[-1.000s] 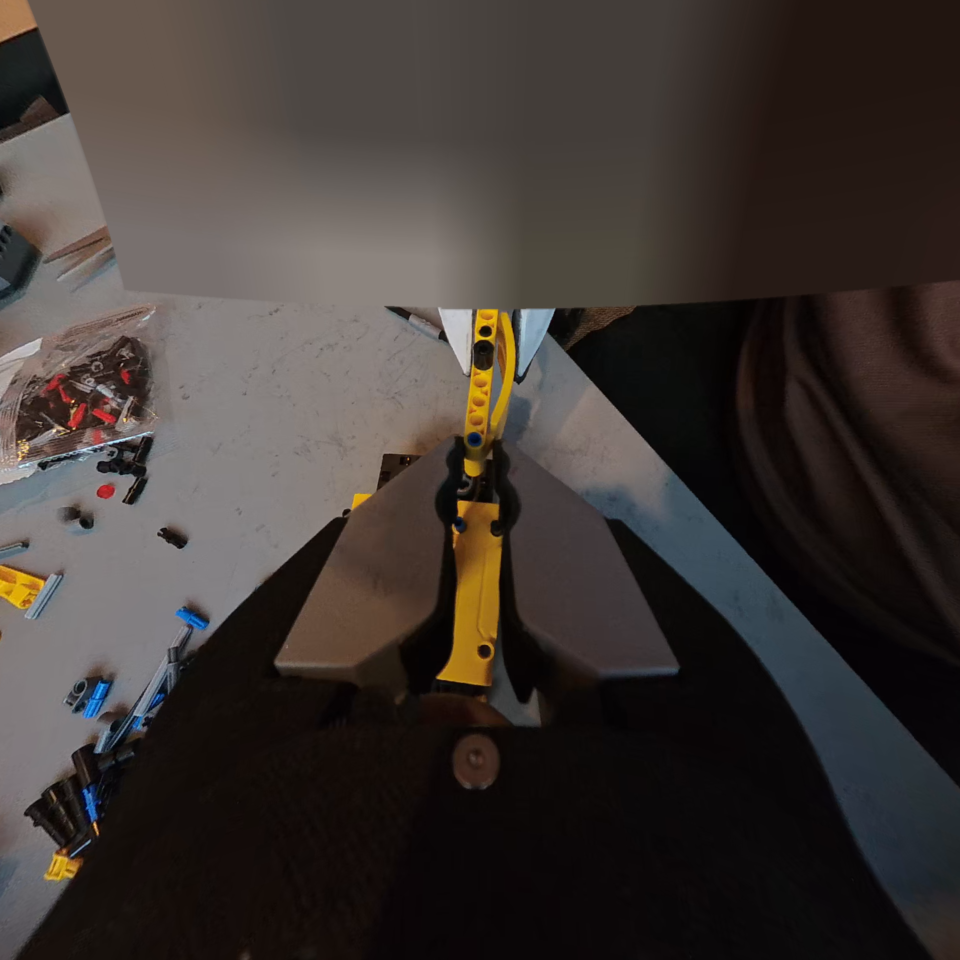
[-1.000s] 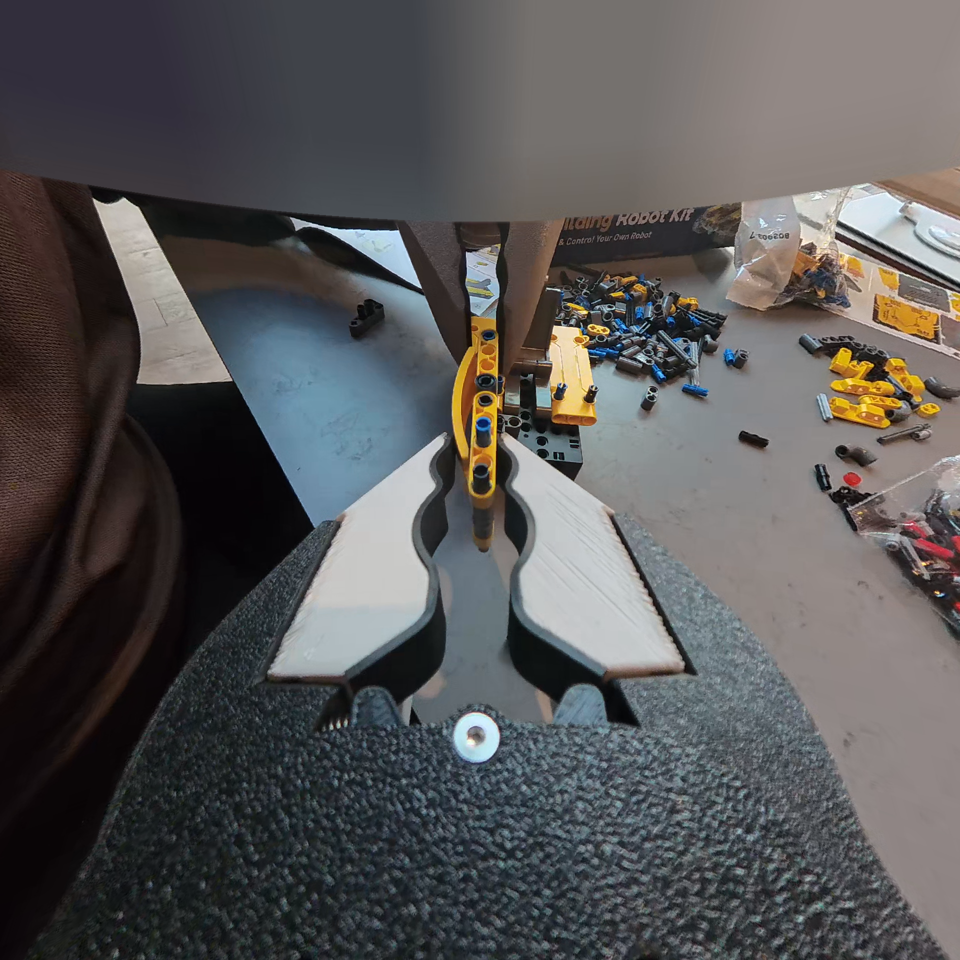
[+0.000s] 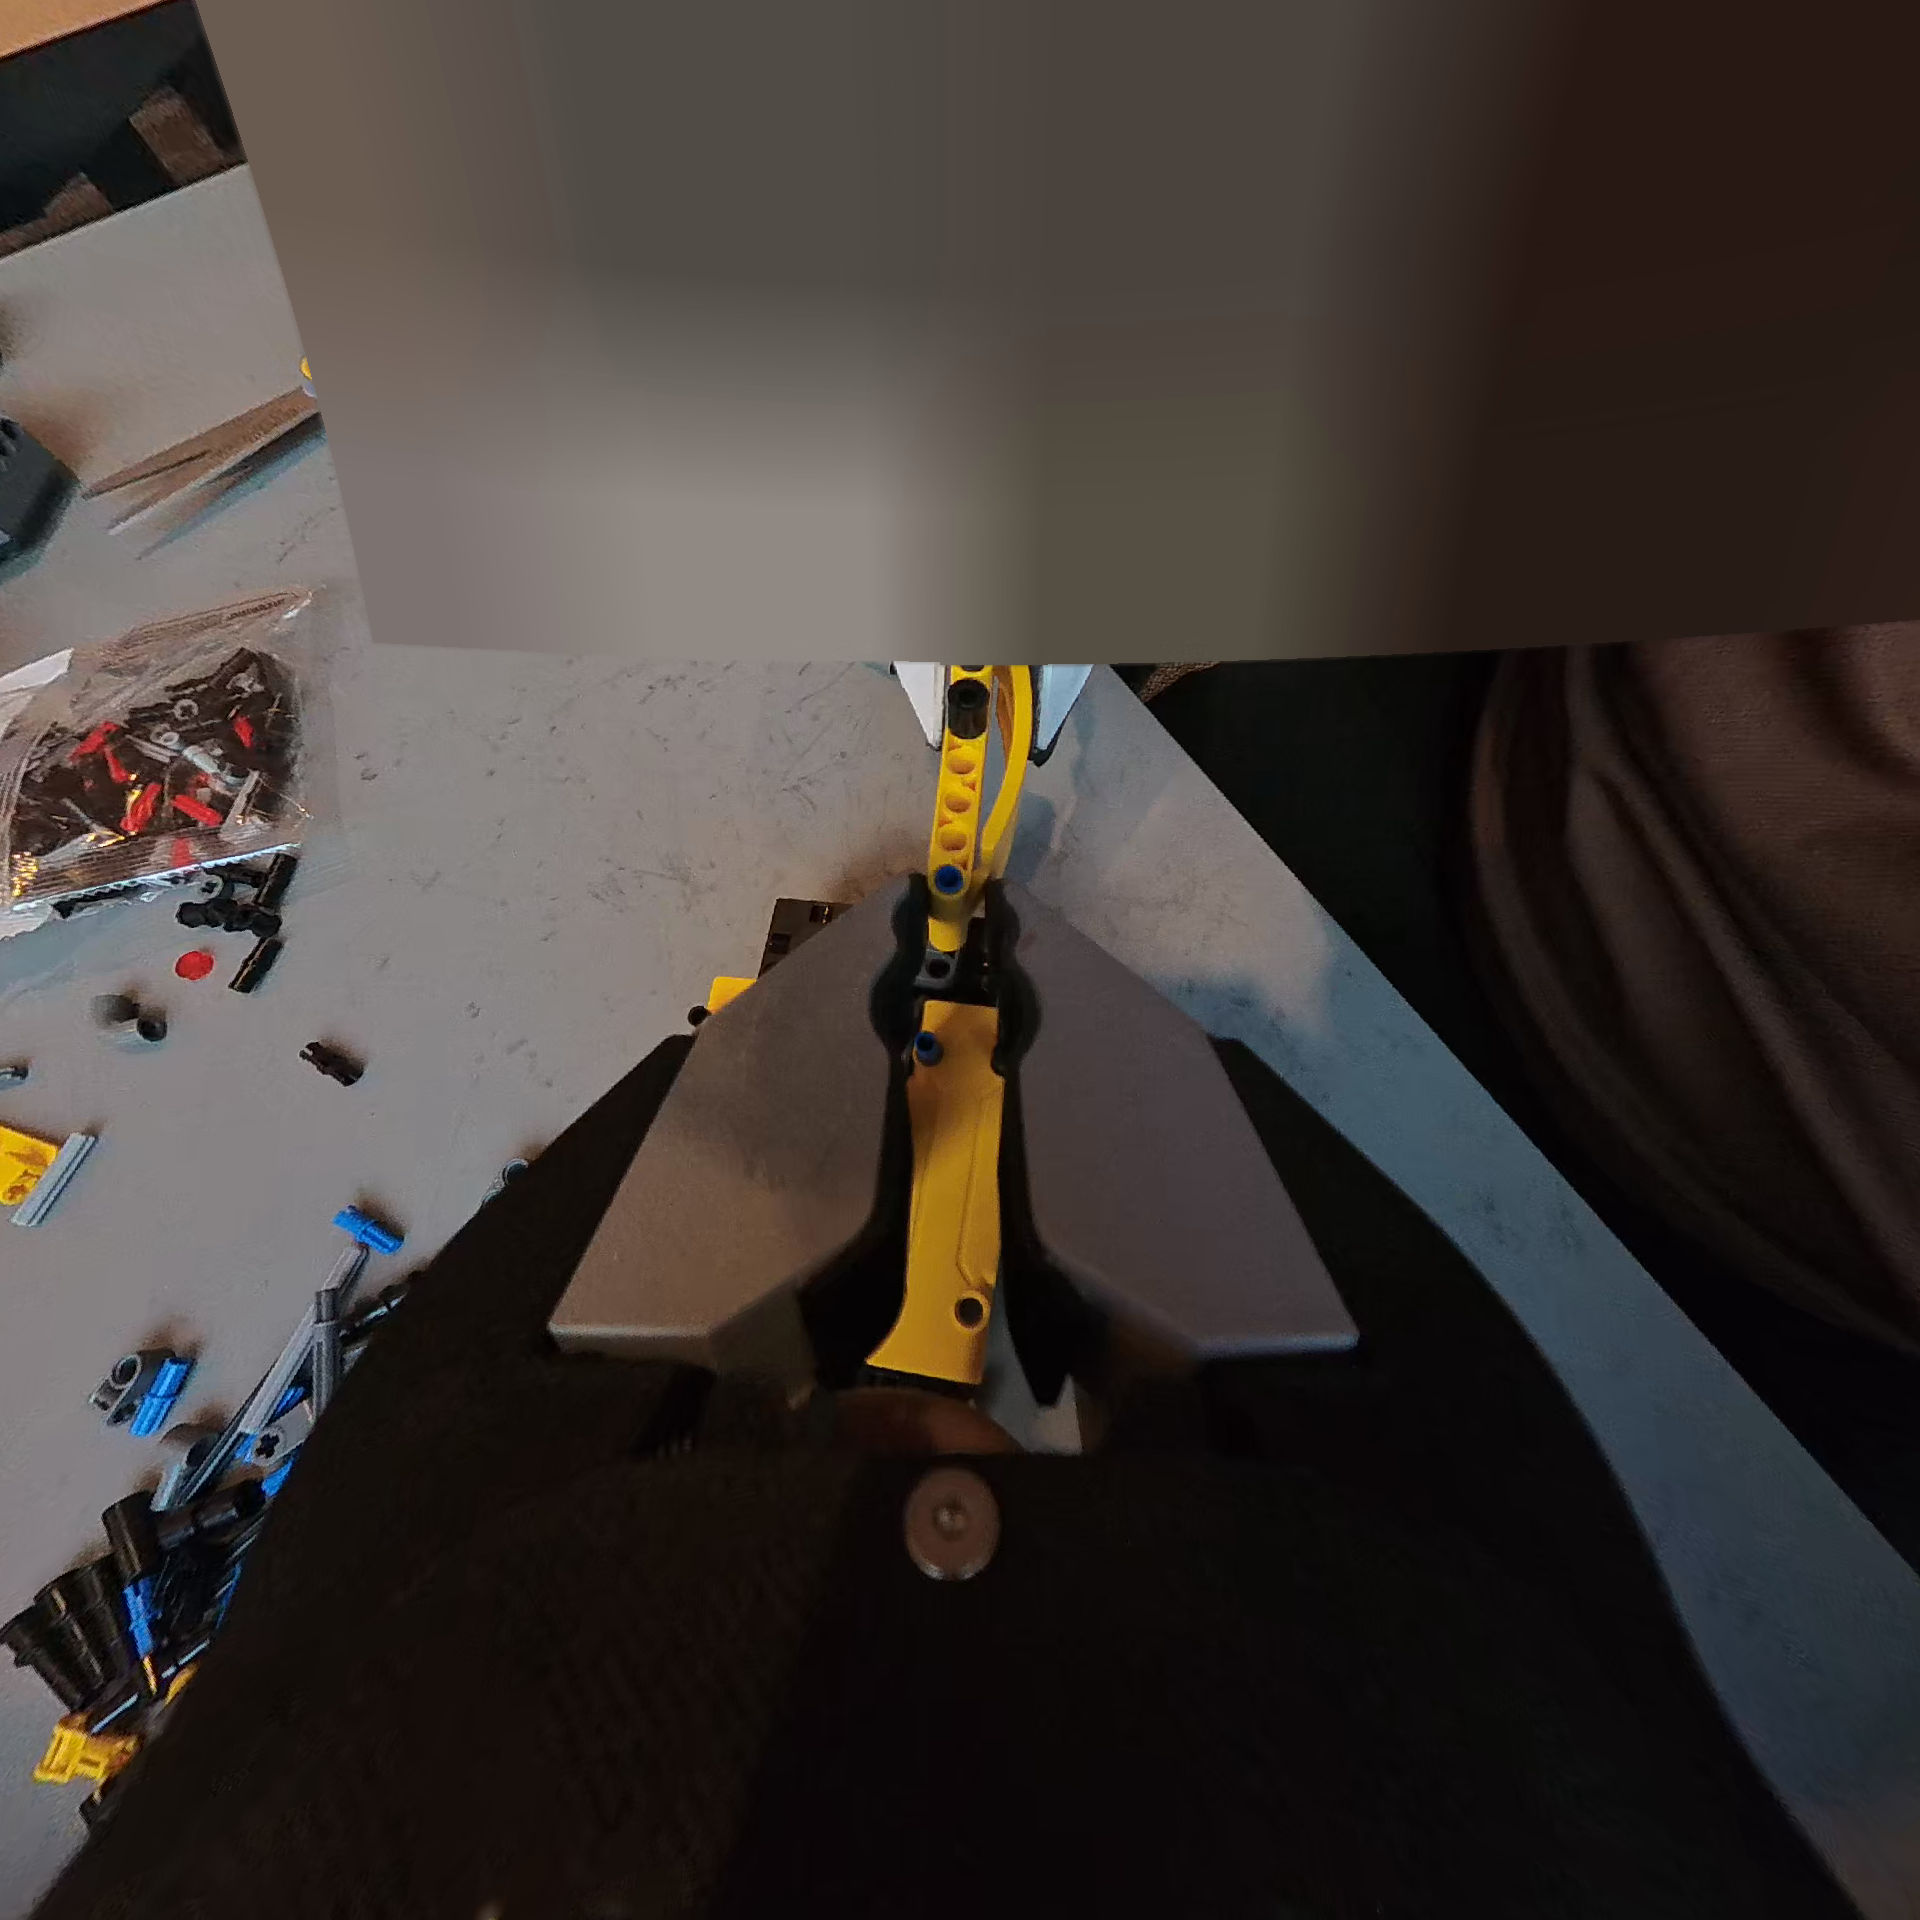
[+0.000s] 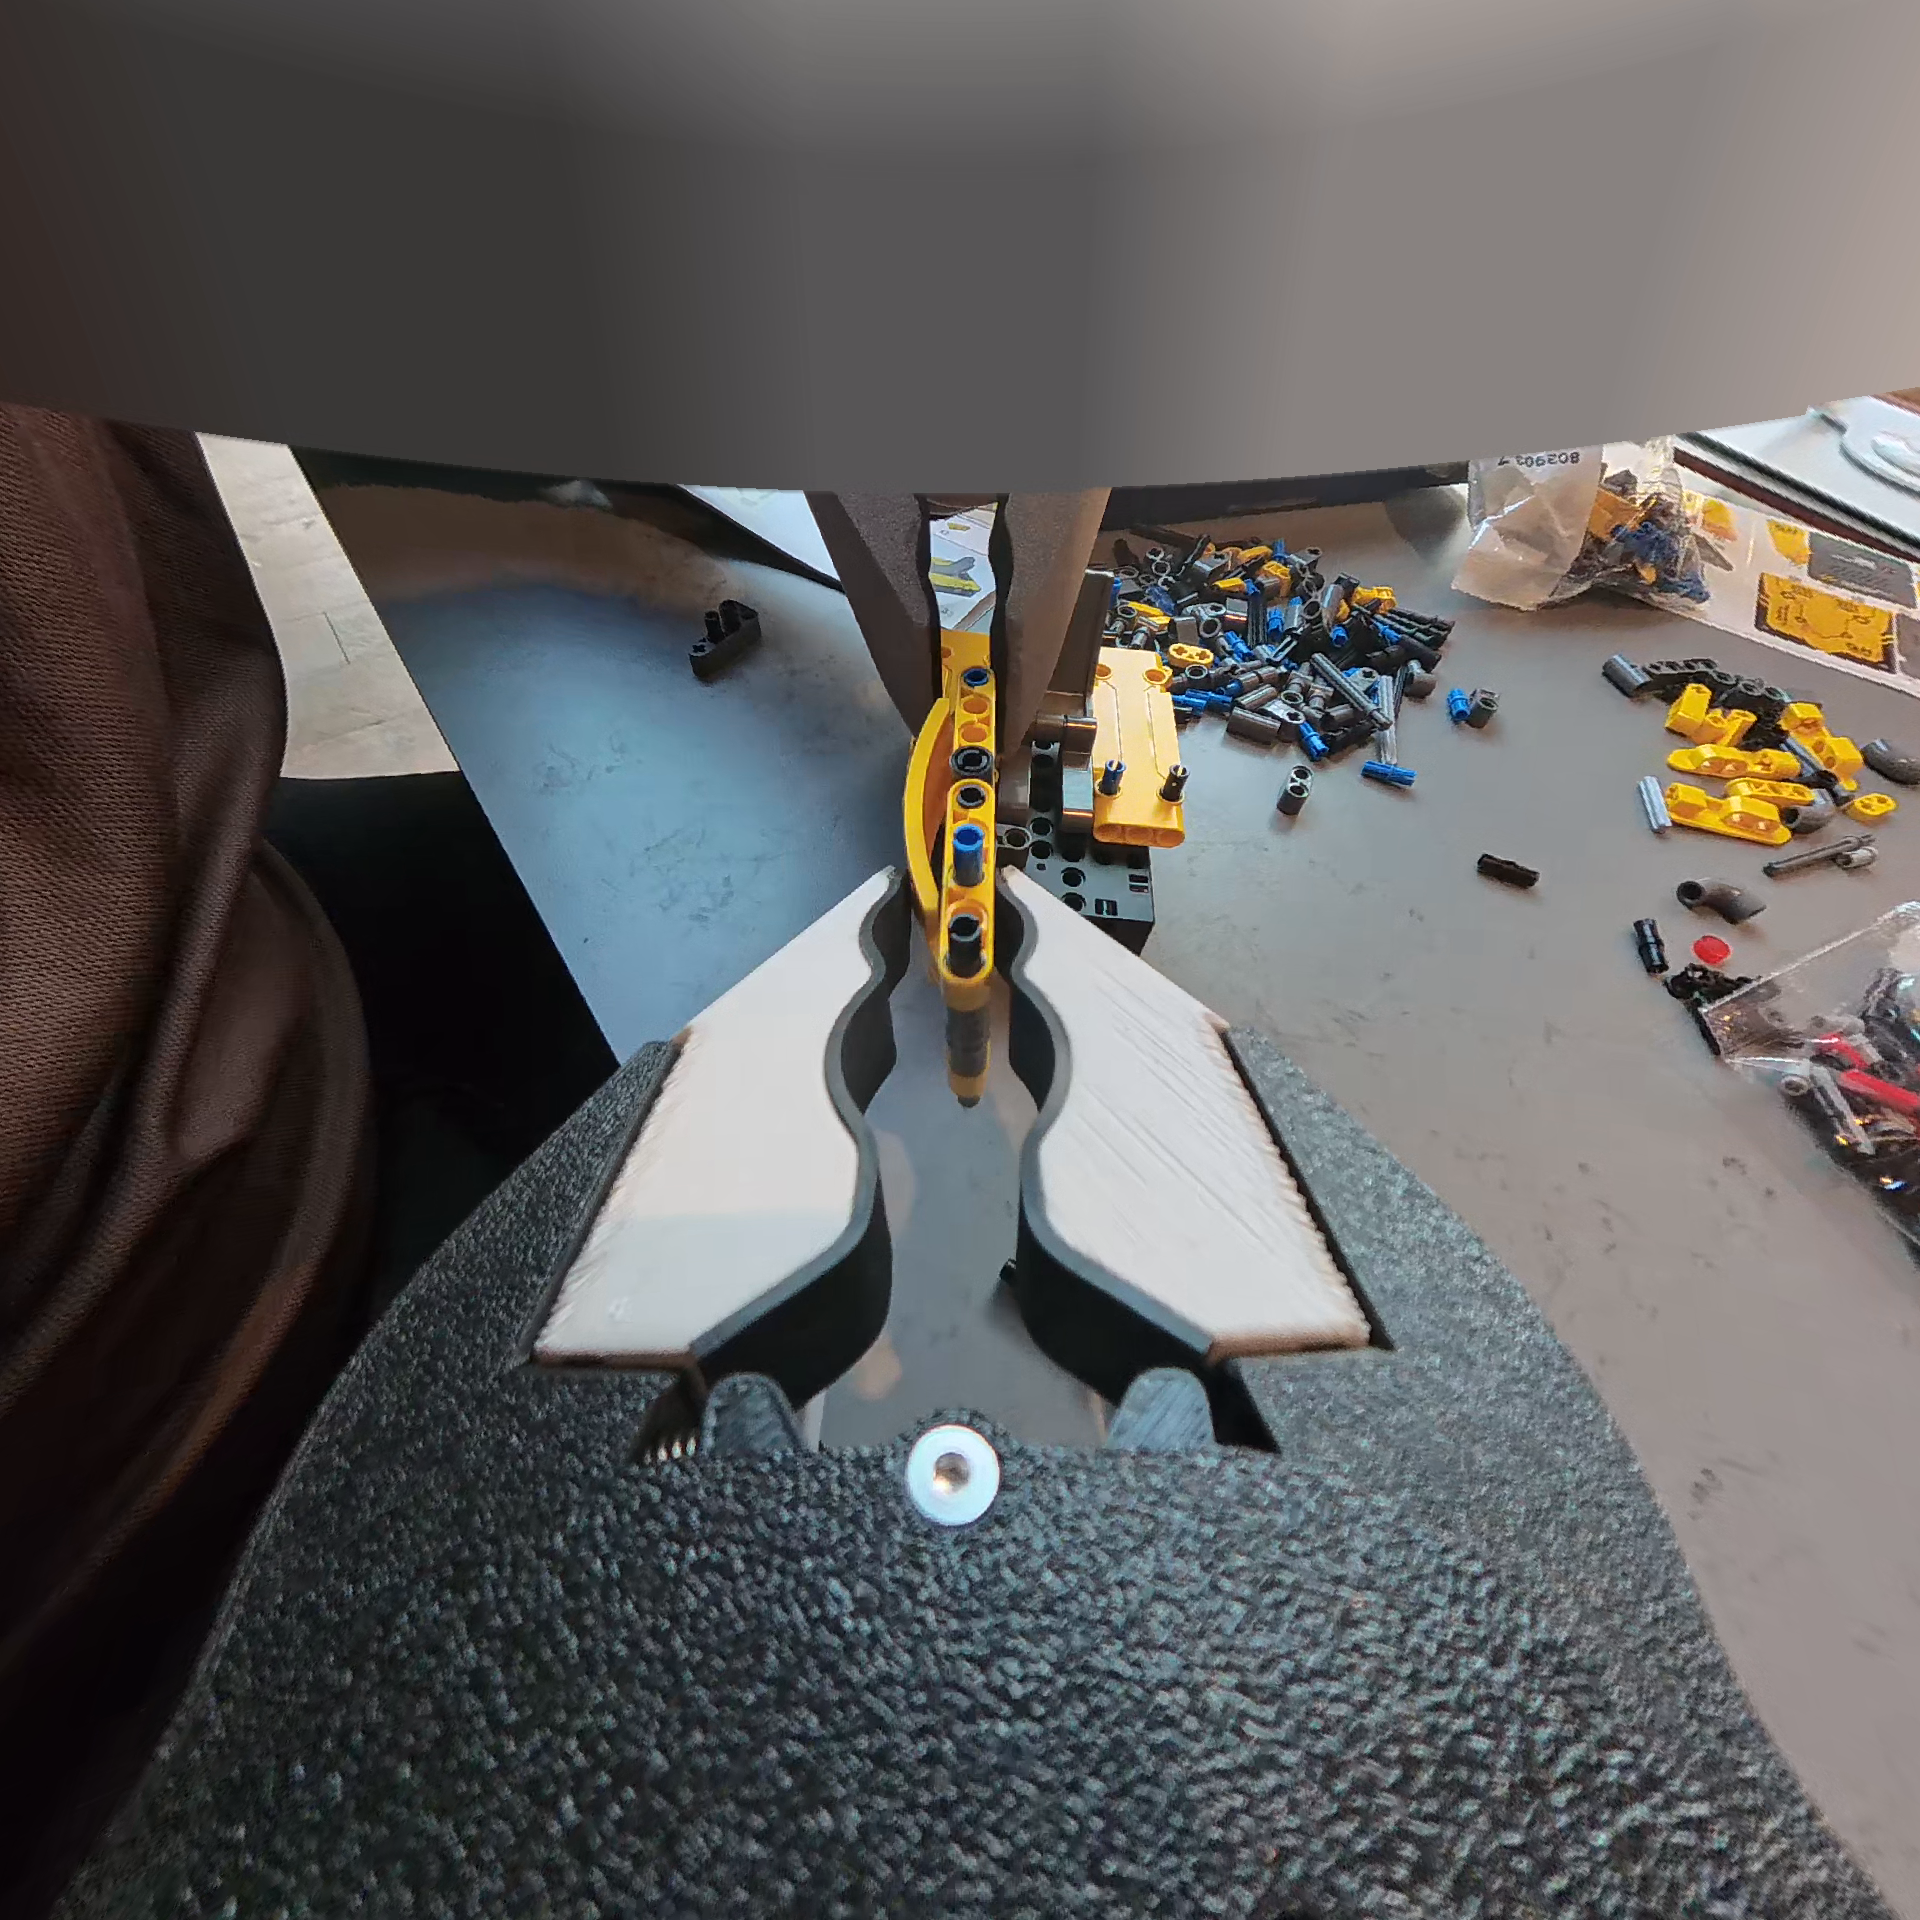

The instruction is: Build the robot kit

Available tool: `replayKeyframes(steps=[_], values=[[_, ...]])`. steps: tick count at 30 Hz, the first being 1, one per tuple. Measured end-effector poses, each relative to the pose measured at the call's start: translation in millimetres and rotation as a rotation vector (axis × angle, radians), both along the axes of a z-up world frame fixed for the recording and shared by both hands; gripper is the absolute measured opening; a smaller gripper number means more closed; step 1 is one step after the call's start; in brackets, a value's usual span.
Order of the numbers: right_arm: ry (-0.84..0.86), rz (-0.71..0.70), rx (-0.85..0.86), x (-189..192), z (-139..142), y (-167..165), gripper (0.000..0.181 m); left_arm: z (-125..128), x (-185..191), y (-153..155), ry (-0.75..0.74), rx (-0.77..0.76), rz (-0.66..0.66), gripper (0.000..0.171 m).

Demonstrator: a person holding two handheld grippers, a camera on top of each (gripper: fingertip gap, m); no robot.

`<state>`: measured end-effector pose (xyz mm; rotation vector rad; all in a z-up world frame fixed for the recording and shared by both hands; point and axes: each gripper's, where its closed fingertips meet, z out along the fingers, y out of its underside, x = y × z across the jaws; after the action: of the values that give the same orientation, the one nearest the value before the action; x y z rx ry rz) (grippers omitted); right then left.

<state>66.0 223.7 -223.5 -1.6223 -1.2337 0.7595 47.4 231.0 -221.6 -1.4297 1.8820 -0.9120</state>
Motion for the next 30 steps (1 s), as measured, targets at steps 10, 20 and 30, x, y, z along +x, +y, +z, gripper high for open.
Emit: replayKeyframes(steps=[10, 20, 30], values=[[0.000, 0.001, -0.011, 0.3, -3.0, 0.2, 0.014, -2.4, 0.1, 0.2, 0.007, 0.001, 0.001, 0.007], [0.000, 0.003, -0.021, 0.6, -4.3, 0.6, 0.014, -3.5, 0.3, 0.8, 0.013, 0.007, 0.004, 0.007], [0.005, 0.003, -0.017, 0.2, -2.8, 0.5, 0.014, 7.2, 0.8, -0.3, -0.022, -0.018, 0.003, 0.010]])
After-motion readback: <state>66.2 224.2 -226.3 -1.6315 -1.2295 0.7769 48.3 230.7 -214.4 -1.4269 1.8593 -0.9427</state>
